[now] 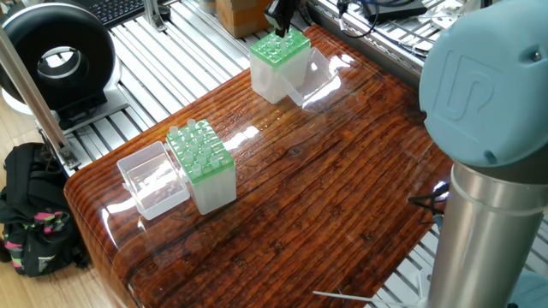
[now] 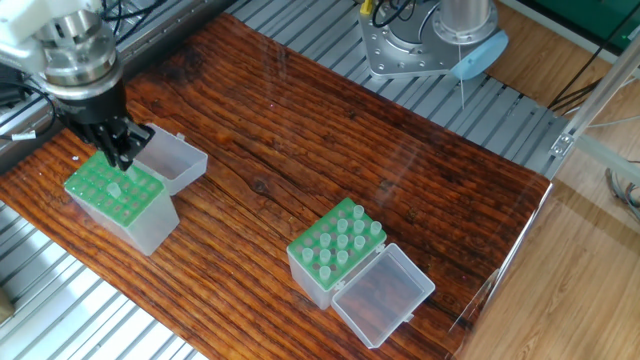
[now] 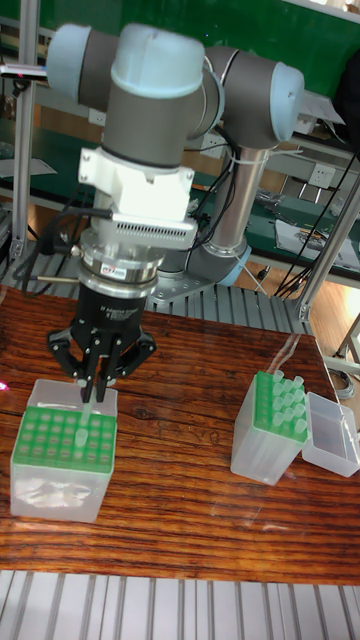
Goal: Transfer all large pipette tips from one holder to another
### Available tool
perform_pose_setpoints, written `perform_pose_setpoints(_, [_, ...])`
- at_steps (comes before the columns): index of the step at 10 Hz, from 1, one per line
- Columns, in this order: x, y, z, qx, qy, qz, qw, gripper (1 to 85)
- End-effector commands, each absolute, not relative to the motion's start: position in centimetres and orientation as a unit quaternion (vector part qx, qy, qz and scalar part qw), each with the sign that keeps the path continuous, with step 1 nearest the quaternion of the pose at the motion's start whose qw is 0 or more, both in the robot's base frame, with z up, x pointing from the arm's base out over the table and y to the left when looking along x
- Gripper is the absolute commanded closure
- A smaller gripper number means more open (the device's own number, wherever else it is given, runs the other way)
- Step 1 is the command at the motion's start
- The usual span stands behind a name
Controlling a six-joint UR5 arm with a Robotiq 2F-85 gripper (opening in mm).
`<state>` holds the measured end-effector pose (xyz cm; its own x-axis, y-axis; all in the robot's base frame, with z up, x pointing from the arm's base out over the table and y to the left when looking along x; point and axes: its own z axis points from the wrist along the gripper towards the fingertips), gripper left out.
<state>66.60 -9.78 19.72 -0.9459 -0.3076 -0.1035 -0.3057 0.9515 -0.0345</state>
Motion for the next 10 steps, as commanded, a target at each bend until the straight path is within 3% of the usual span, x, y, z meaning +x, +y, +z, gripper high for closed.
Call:
perform_pose_setpoints(1, [66.6, -9.5, 22.1, -0.166, 0.984, -0.001, 0.058, 84.7])
perform_pose_setpoints(3, [66.1, -9.9, 23.1, -0.171, 0.983, -0.020, 0.061, 84.7])
perform_pose_setpoints(10, [63.6, -8.7, 26.0, -0.164, 0.984, -0.008, 0.064, 84.7])
